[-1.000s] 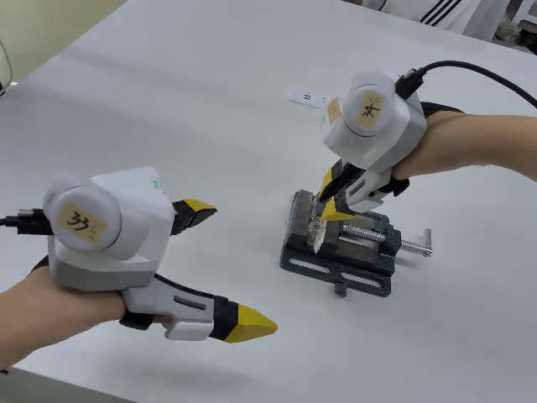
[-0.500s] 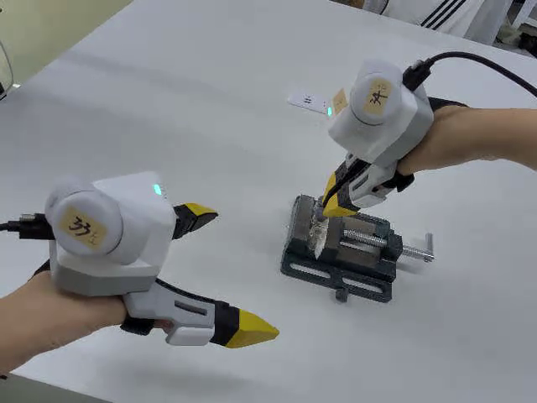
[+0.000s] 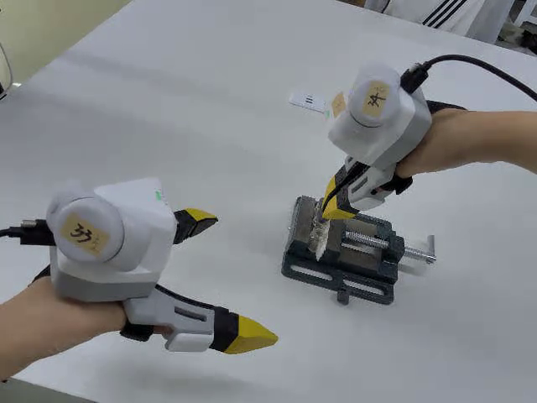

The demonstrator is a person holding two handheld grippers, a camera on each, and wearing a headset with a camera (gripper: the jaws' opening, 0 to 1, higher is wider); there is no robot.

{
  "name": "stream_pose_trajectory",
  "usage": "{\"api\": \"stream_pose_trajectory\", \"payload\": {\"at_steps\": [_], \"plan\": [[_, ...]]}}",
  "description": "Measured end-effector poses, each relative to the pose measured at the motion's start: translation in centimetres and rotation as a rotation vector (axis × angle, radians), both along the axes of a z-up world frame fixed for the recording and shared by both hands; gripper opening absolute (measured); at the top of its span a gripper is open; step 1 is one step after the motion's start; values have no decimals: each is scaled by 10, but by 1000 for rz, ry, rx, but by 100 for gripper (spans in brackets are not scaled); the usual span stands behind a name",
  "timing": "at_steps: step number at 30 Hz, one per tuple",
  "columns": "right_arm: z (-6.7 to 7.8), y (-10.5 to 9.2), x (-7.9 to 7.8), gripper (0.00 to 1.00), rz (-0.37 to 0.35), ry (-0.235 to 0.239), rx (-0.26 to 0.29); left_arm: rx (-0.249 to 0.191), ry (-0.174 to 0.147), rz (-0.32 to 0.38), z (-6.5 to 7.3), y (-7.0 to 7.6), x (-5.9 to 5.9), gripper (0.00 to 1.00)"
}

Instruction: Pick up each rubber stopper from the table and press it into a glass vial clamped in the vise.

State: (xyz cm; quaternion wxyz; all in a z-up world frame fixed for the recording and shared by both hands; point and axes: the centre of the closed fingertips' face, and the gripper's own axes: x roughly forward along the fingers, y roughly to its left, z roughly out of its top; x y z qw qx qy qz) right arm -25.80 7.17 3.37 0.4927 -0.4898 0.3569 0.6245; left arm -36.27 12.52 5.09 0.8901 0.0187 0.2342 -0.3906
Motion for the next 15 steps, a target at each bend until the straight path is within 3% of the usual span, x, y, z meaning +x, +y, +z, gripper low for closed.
{"api": "stream_pose_trajectory", "payload": {"at_steps": [11,15], "plan": [[0,-2,-3,0,-16,52,-9,-5,7,-1,-1,-2,1,97],[-1,-2,-2,0,-57,72,-18,-7,9,-2,-2,-1,4,97]]}}
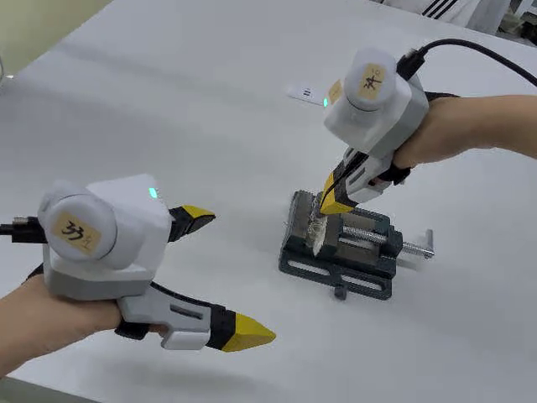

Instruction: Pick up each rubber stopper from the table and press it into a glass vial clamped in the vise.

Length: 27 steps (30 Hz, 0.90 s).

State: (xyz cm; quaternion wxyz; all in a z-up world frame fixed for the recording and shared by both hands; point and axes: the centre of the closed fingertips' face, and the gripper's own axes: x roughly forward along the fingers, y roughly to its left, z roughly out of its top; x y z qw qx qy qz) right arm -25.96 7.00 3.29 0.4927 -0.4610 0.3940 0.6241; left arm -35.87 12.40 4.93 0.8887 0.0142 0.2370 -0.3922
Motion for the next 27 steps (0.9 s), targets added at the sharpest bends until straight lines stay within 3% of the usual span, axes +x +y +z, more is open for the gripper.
{"api": "stream_pose_trajectory", "payload": {"at_steps": [7,16,27], "plan": [[-1,-2,0,0,-38,27,6,-1,0,2,1,-1,6,97],[-2,-2,1,0,-40,12,-35,0,-9,0,6,-2,12,97],[-6,1,5,0,-53,13,-67,-3,-4,3,3,-2,10,97]]}}
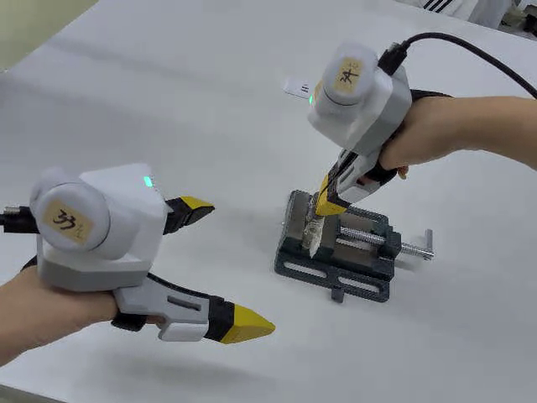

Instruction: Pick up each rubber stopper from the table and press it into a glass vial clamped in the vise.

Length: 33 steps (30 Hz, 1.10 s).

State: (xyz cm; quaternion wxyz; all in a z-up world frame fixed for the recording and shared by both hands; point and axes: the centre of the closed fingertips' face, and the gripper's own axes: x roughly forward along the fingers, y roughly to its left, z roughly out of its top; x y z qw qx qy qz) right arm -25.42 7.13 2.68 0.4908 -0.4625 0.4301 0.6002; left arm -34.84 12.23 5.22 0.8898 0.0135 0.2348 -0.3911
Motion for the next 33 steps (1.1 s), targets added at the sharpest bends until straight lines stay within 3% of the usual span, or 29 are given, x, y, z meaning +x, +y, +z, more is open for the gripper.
{"api": "stream_pose_trajectory", "payload": {"at_steps": [6,13,14,17,22,27,33], "plan": [[0,-1,3,0,-33,32,-14,-4,7,5,-3,1,0,97],[-1,1,-1,0,-35,17,-51,-5,12,2,-4,-1,2,97],[-1,2,2,0,-5,9,-64,-5,11,1,-4,-1,3,97],[1,1,1,0,-38,26,-71,-7,8,1,-2,-2,5,97],[1,0,1,0,-31,21,-74,-5,5,-1,1,-4,6,97],[1,0,2,0,-46,35,-60,-1,-1,3,6,-5,4,97],[2,-2,-1,0,-56,33,8,3,-15,10,12,-3,4,97]]}}
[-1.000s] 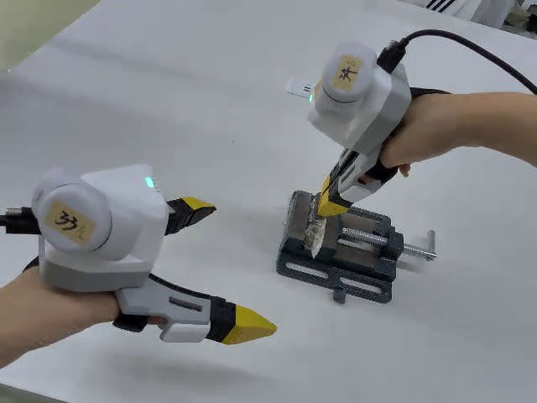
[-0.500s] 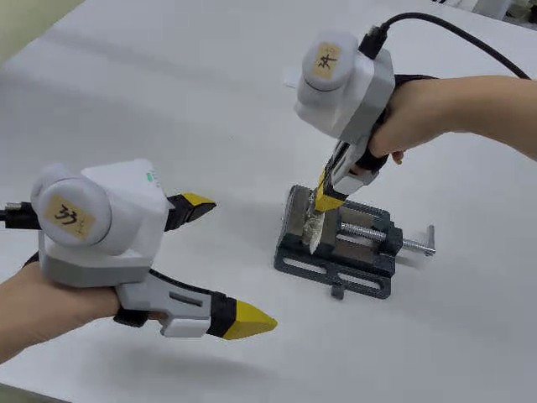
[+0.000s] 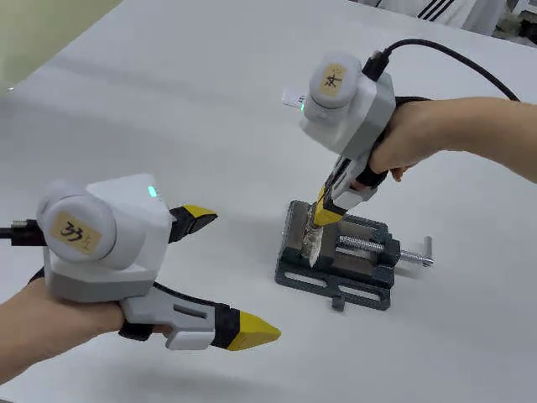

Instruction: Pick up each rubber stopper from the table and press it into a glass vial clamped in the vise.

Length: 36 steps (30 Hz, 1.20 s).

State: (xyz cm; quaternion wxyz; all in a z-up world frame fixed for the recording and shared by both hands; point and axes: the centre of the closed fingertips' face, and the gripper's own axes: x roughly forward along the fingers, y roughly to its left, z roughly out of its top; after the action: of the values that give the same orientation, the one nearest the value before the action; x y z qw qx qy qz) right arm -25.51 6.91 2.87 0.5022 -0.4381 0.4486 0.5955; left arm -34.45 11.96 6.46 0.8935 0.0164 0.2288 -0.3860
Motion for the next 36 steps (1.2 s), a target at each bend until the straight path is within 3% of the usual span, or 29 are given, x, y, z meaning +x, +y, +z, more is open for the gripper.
{"api": "stream_pose_trajectory", "payload": {"at_steps": [8,10,14,16,21,36], "plan": [[-1,2,-1,0,-7,3,21,6,-15,-2,6,-5,3,96],[-1,2,-1,0,23,-11,56,2,-14,-1,6,-5,3,96],[0,1,-1,0,-35,26,150,5,-11,-7,5,-7,4,96],[0,0,-2,0,-8,13,191,5,-12,-11,6,-10,4,96],[0,-1,-5,0,-39,3,225,9,-14,-10,7,-9,6,96],[-2,4,-2,0,20,-36,128,28,-21,-20,11,-9,7,97]]}}
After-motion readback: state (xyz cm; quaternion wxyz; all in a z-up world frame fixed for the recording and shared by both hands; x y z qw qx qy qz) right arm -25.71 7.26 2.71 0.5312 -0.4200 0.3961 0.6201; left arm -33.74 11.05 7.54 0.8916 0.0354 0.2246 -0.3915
